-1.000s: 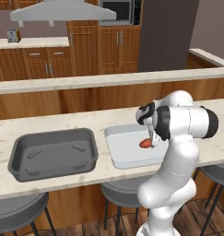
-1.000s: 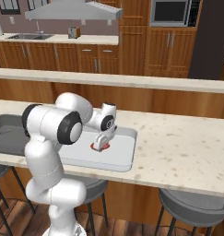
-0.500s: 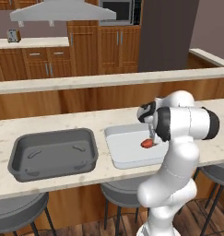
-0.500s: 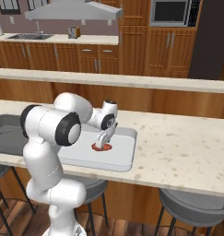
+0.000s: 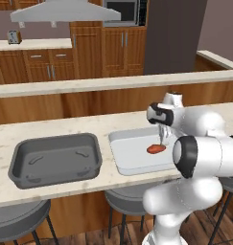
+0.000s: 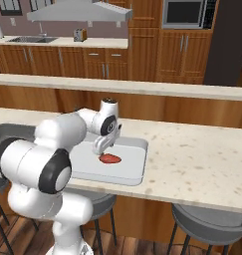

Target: Place the cold items (lime and sweet potato) from the fridge in one tupperware on the dining counter. Place the warm items (hot dog and kebab skewer) in the stove area in another tupperware.

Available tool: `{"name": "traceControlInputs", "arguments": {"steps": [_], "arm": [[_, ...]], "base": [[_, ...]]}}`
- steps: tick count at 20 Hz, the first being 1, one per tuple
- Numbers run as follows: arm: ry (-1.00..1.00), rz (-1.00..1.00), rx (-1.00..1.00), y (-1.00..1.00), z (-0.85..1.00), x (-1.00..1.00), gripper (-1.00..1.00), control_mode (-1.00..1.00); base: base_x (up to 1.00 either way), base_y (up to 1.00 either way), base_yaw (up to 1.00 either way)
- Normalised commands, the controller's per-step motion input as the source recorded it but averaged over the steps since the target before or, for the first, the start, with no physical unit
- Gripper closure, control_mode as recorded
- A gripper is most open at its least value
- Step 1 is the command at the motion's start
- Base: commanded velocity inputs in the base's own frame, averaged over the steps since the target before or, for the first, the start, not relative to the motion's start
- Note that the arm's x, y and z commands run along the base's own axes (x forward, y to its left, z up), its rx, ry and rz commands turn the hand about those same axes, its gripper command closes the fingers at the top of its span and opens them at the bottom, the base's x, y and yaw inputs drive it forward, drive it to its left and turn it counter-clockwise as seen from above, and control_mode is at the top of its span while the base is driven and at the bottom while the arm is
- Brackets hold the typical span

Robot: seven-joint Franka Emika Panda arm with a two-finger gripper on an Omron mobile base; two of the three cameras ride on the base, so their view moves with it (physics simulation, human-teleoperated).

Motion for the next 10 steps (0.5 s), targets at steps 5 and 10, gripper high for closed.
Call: {"name": "traceControlInputs", "arguments": {"steps": [5,10], "arm": [[-0.01,-0.5,0.0,0.45,0.61,-0.8,-1.0,-1.0],[-0.13,-0.66,0.0,0.44,0.42,-0.99,-1.0,-1.0]], "base": [[0.0,0.0,0.0],[0.0,0.0,0.0]]}}
